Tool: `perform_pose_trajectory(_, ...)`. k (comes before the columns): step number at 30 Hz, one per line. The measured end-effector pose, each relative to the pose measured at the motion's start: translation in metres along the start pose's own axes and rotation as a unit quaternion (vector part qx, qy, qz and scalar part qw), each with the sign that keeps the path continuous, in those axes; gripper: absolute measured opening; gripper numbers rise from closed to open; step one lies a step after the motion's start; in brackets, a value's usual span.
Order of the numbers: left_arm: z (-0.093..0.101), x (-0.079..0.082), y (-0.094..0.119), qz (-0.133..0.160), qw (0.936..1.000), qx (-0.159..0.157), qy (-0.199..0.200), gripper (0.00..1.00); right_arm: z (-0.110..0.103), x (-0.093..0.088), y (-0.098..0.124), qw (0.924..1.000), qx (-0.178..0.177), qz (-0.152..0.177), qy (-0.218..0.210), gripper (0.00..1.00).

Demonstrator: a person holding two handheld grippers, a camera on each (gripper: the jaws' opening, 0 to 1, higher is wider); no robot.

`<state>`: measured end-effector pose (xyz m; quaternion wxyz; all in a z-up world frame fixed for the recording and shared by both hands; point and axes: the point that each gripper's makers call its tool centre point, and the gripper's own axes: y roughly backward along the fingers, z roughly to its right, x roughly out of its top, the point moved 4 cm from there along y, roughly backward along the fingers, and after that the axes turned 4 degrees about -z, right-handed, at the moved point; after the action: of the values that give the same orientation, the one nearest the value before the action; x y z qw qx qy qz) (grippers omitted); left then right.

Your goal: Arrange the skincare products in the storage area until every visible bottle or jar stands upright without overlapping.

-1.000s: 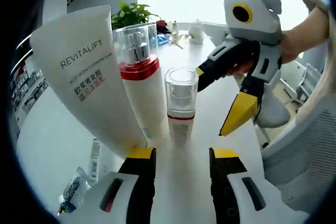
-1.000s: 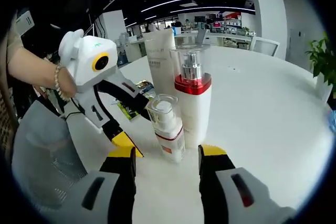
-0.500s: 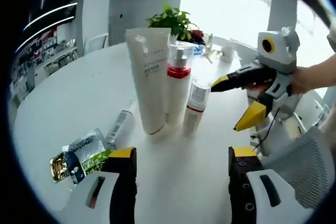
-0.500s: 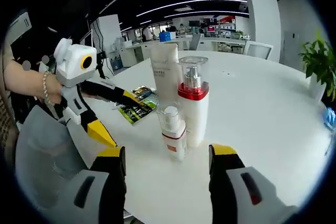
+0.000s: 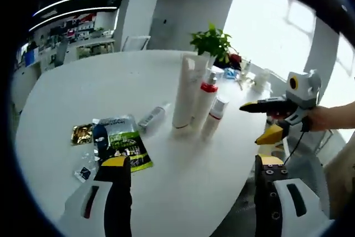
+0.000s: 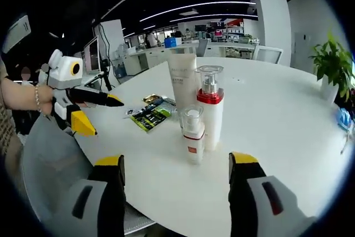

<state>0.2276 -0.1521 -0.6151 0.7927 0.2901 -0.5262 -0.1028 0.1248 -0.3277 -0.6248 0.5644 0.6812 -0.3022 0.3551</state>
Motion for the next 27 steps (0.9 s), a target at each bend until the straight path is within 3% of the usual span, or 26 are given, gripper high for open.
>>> perform_pose_trajectory(12, -0.006, -0.008, 0.048, 0.034, 0.9980, 0.036, 0.039, 0.97, -0.001, 0.001, 0.016, 0.9997, -0.012, 0.018, -0.013, 0.81)
perform_pose_trajectory(20, -0.006, -0.018, 0.062, 0.039, 0.9968, 0.051, 0.047, 0.97, -0.003, 0.001, 0.025, 0.9990, -0.020, 0.033, -0.025, 0.86)
perform_pose_trajectory(23, -0.006, -0.023, 0.065, 0.035, 0.9967, 0.054, 0.050, 0.97, -0.007, 0.003, 0.027, 0.9979, -0.010, 0.048, -0.043, 0.93)
perform_pose_trajectory(27, -0.006, -0.026, 0.065, 0.033, 0.9965, 0.053, 0.056, 0.97, -0.009, 0.001, 0.027, 0.9983, -0.008, 0.045, -0.037, 0.97)
